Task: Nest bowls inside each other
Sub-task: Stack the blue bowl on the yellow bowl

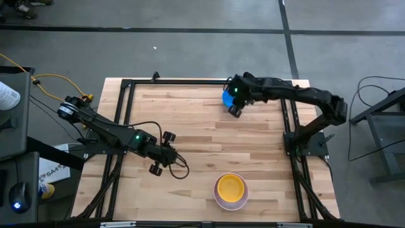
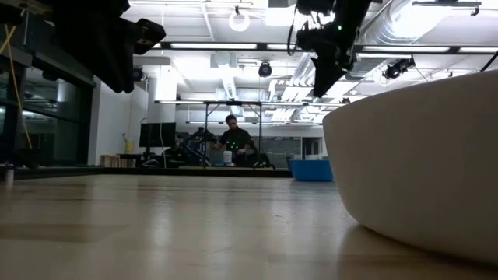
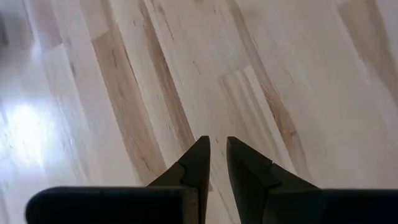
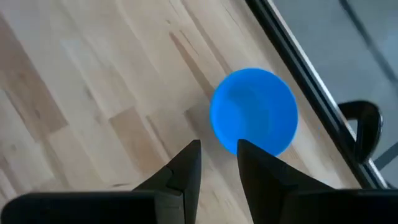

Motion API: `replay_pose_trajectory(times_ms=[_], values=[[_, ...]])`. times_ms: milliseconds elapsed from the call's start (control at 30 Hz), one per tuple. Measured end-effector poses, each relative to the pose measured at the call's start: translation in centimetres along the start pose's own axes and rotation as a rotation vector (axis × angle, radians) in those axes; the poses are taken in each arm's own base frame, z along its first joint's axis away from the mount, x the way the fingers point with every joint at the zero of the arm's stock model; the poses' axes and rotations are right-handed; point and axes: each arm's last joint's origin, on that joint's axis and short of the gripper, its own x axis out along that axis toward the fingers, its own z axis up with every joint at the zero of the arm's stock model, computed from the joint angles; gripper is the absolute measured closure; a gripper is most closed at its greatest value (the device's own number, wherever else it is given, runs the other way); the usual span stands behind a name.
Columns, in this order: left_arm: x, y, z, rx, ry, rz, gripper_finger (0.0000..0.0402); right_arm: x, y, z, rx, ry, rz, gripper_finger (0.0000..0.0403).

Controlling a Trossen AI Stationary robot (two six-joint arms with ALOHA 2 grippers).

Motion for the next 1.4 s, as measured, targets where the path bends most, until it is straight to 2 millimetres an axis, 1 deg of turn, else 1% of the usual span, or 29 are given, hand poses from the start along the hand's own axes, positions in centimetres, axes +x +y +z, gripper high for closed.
replay_pose_trajectory(times_ms=[167, 333, 467, 600, 767, 867, 967, 1400], values=[[0.0, 0.0, 0.3, -0.083, -0.026, 0.005, 0.0350, 2.0, -2.6, 0.4, 0.036, 0.060, 0.049, 0.0306], [0.0, 0.1, 0.5, -0.118, -0.056, 0.015, 0.0350, 4.8, -3.1, 0.6, 0.017, 0.121, 0.089, 0.0306], [0.0, 0.1, 0.6, -0.126, -0.057, 0.017, 0.0350, 7.4, -2.4, 0.9, -0.037, 0.155, 0.093, 0.0306], [0.0, 0.1, 0.6, -0.126, -0.057, 0.018, 0.0350, 9.6, -1.9, 0.6, -0.080, 0.209, 0.096, 0.0306], [0.0, 0.1, 0.6, -0.126, -0.057, 0.018, 0.0350, 11.7, -1.5, 0.2, -0.117, 0.275, 0.094, 0.0306], [0.0, 0.1, 0.6, -0.126, -0.057, 0.018, 0.0350, 12.3, -1.5, 0.0, -0.137, 0.291, 0.057, 0.0306], [0.0, 0.1, 0.6, -0.126, -0.056, 0.018, 0.0350, 12.4, -1.6, 0.0, -0.158, 0.292, 0.030, 0.0306], [0.0, 0.1, 0.6, -0.126, -0.056, 0.017, 0.0350, 12.5, -1.5, 0.1, -0.178, 0.278, 0.073, 0.0306]])
